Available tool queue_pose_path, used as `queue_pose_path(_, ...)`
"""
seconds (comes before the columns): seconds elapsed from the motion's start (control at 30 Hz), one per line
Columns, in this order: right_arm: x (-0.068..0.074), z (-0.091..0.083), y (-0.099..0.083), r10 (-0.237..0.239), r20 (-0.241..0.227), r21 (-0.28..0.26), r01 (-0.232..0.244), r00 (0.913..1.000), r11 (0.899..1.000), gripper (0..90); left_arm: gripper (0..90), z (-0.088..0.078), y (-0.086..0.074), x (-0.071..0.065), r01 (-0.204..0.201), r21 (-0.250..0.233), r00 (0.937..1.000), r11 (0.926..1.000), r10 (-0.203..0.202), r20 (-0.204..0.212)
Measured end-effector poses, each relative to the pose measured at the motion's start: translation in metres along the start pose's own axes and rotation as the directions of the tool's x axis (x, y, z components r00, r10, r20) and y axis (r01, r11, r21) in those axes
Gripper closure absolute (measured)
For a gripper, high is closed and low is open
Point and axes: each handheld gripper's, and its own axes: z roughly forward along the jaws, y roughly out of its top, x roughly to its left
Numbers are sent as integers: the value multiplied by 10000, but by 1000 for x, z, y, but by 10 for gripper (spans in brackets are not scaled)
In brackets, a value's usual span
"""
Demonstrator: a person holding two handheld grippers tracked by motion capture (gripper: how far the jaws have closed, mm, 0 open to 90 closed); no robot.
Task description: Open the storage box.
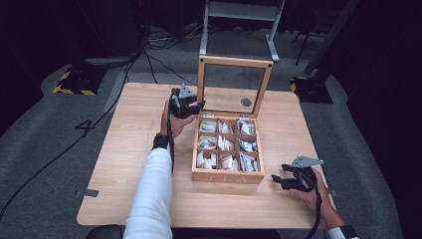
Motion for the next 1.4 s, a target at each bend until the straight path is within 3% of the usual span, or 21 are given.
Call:
queue_pose_path(0.13, 0, 0, 0, 36, 10, -8, -36, 10000, 10000, 346, 621, 4, -7, 2, -130, 523, 9999, 9985, 135, -100)
queue_pose_path(0.23, -1, 0, 0, 48, 11, -17, -48, 10000, 10000, 346, 632, 4, -13, 5, -28, 654, 10000, 9979, 24, 53)
queue_pose_path(0.33, -1, 0, 0, 46, 8, -12, -46, 10000, 10000, 346, 625, 4, -15, 6, -2, 658, 9998, 9978, -11, 201)
queue_pose_path(0.77, 0, 1, 0, 29, -14, 28, -29, 10000, 10000, 346, 598, -5, -8, 2, -286, 673, 9996, 9973, 285, 17)
queue_pose_path(1.1, 0, 3, 0, 68, -58, 62, -67, 10000, 10000, 342, 410, -41, 5, 1, -747, 728, 9969, 9945, 762, -174)
queue_pose_path(1.17, -1, 3, -1, 96, -34, 45, -96, 9999, 9999, 342, 344, -48, 6, 1, -684, 747, 9969, 9949, 710, -326)
queue_pose_path(1.4, -2, 4, -2, 139, -52, -24, -140, 9999, 9999, 336, 236, -69, 5, -2, -794, 945, 9954, 9924, 841, -464)
